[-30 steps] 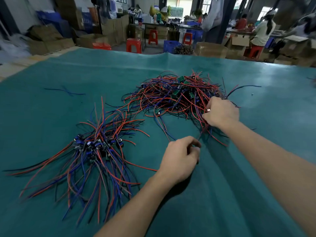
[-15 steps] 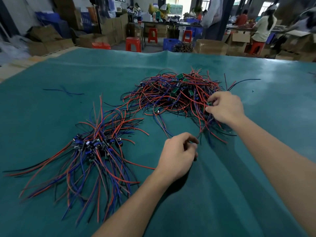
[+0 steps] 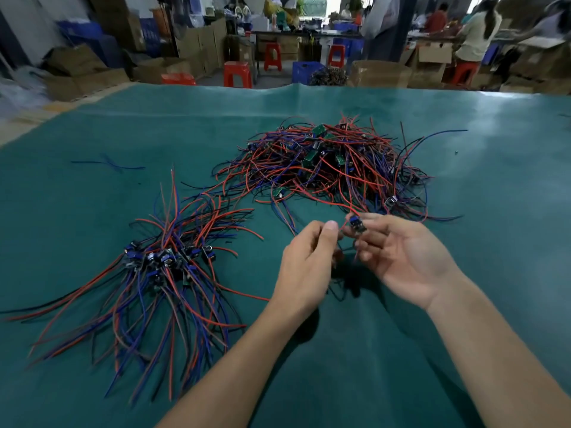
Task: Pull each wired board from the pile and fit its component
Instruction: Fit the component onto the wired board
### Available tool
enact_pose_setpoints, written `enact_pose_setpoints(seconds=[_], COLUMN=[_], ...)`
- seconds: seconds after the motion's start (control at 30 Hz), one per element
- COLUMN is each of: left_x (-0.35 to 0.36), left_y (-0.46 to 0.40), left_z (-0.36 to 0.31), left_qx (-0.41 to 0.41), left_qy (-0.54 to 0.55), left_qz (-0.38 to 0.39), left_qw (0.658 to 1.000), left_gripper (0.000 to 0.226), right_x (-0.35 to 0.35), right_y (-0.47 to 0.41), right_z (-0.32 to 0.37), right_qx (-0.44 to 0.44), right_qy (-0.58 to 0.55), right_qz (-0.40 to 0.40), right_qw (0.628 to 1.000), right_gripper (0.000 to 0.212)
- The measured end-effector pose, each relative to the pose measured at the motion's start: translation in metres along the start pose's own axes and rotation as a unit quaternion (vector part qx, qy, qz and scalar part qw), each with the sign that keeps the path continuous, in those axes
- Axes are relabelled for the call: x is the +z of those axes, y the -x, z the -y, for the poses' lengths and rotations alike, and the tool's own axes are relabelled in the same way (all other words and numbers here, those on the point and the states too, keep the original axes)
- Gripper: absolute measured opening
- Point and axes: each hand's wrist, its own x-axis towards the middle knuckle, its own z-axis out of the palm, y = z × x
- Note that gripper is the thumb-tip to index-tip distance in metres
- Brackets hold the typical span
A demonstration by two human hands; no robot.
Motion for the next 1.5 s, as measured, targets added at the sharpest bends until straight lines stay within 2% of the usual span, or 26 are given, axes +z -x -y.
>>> enact_pose_setpoints(seconds=[0.13, 0.33, 0.47, 0.5, 0.53, 0.6, 0.67, 0.73, 0.9, 1.0, 1.07, 1.17, 1.23, 1.3, 1.33, 1.4, 1.43, 1.5], left_x=[-0.001, -0.003, -0.003, -0.003, -0.003, -0.002, -0.002, -0.002, -0.002, -0.002, -0.002, -0.002, -0.002, -0.002, -0.002, -0.003, -0.003, -0.002], left_y=[-0.002, 0.001, 0.0, 0.0, 0.0, 0.0, 0.0, 0.0, 0.0, 0.0, 0.0, -0.001, -0.003, -0.003, -0.002, 0.0, 0.001, 0.001], left_z=[0.002, 0.004, 0.005, 0.005, 0.004, 0.002, -0.001, -0.001, -0.002, -0.001, 0.0, 0.001, 0.002, 0.001, 0.0, -0.002, -0.002, -0.002], left_qx=[0.007, 0.029, 0.0, -0.004, -0.006, -0.008, -0.025, -0.032, -0.019, -0.016, -0.012, -0.008, -0.013, -0.008, 0.001, 0.021, 0.028, 0.021], left_qy=[0.028, 0.046, 0.046, 0.044, 0.043, 0.042, 0.053, 0.046, 0.002, -0.003, -0.003, 0.013, 0.045, 0.065, 0.065, 0.047, 0.034, 0.02], left_qz=[0.035, 0.054, 0.035, 0.033, 0.031, 0.033, 0.051, 0.083, 0.136, 0.145, 0.136, 0.076, 0.04, 0.031, 0.034, 0.051, 0.059, 0.076], left_qw=[0.999, 0.997, 0.998, 0.998, 0.999, 0.999, 0.997, 0.995, 0.991, 0.989, 0.991, 0.997, 0.998, 0.997, 0.997, 0.997, 0.997, 0.997], left_gripper=[0.026, 0.008, 0.008, 0.011, 0.014, 0.017, 0.017, 0.017, 0.024, 0.029, 0.032, 0.028, 0.021, 0.019, 0.02, 0.025, 0.025, 0.022], right_x=[-0.01, -0.01, -0.006, -0.007, -0.007, -0.009, -0.016, -0.022, -0.038, -0.046, -0.052, -0.052, -0.041, -0.024, -0.015, -0.001, 0.001, 0.0], right_y=[-0.006, -0.008, -0.005, -0.006, -0.007, -0.009, -0.013, -0.013, -0.014, -0.012, -0.01, -0.008, -0.008, -0.008, -0.007, -0.005, -0.004, -0.003], right_z=[-0.009, -0.018, -0.018, -0.019, -0.019, -0.02, -0.02, -0.015, 0.0, 0.009, 0.015, 0.018, 0.011, -0.002, -0.009, -0.022, -0.025, -0.024], right_qx=[-0.022, -0.075, -0.136, -0.159, -0.179, -0.229, -0.291, -0.331, -0.366, -0.383, -0.381, -0.337, -0.277, -0.222, -0.209, -0.229, -0.248, -0.289], right_qy=[0.025, 0.083, 0.081, 0.092, 0.112, 0.165, 0.251, 0.292, 0.24, 0.158, 0.08, -0.021, -0.009, 0.083, 0.142, 0.235, 0.256, 0.254], right_qz=[0.017, -0.004, 0.003, -0.006, -0.025, -0.065, -0.126, -0.17, -0.222, -0.273, -0.321, -0.36, -0.323, -0.231, -0.179, -0.106, -0.096, -0.111], right_qw=[0.999, 0.994, 0.987, 0.983, 0.977, 0.957, 0.914, 0.881, 0.871, 0.868, 0.864, 0.87, 0.905, 0.944, 0.951, 0.939, 0.929, 0.916], right_gripper=[0.032, 0.031, 0.007, 0.01, 0.013, 0.003, 0.01, 0.015, 0.024, 0.023, 0.021, 0.02, 0.018, 0.02, 0.02, 0.006, 0.002, 0.013])
